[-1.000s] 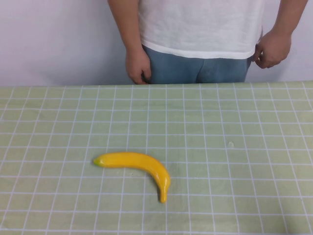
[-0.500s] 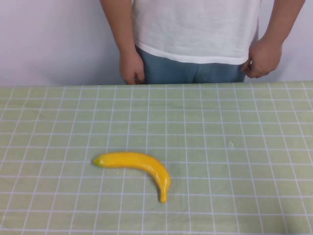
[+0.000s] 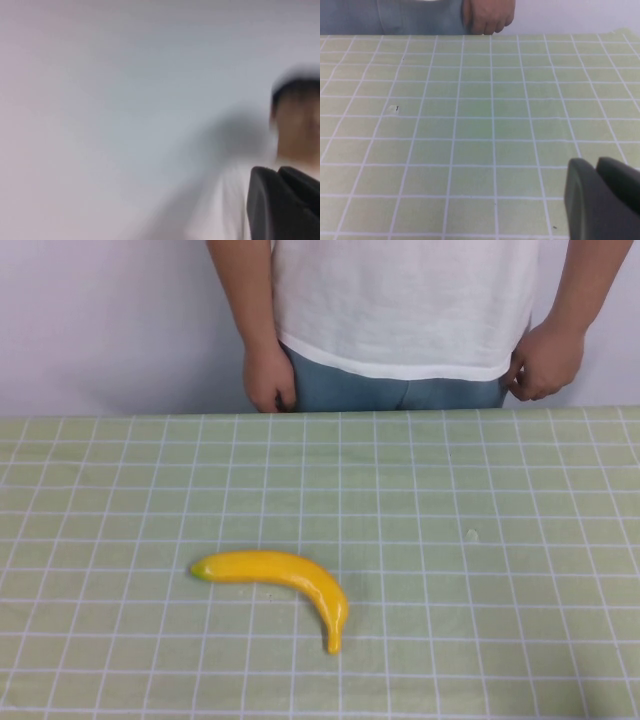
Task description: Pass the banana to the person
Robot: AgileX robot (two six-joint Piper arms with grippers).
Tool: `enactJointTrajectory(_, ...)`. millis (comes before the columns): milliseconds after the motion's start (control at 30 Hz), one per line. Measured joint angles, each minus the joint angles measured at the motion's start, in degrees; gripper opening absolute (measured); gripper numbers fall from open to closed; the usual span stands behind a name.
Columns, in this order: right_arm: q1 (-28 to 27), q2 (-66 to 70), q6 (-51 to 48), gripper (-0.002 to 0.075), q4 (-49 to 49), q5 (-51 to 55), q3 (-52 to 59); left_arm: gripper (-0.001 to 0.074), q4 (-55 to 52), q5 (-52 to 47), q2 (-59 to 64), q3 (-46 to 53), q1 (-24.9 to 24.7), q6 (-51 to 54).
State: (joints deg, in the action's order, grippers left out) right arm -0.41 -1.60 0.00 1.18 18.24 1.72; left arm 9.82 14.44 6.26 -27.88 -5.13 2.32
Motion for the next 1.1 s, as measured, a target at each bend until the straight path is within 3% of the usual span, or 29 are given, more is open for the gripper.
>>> enactJointTrajectory(100,0.00,0.00,0.00,-0.0007,0.00,0.00,0.00,-0.0004,1.02,-17.46,10.22,-9.96,0.00,1.70)
enactJointTrajectory(233,0.00,0.00,0.00,-0.0007,0.00,0.00,0.00,-0.0004,0.81,-33.68,23.37,-16.46,0.00,3.00)
enactJointTrajectory(567,0.00,0.00,0.00,-0.0007,0.00,0.00,0.00,-0.0004,1.86,-47.88,41.11,-20.48,0.00,8.52)
enactJointTrajectory(767,0.00,0.00,0.00,-0.0007,0.00,0.00,0.00,0.0004,8.40,-58.37,53.51,-28.37,0.00,25.09)
enactJointTrajectory(900,0.00,0.00,0.00,-0.0007,0.00,0.00,0.00,0.0099,17.65,-63.56,60.85,-32.21,-0.59,39.95)
enactJointTrajectory(1100,0.00,0.00,0.00,-0.0007,0.00,0.00,0.00,0.0388,22.44,-65.82,70.53,-34.44,-5.27,51.22)
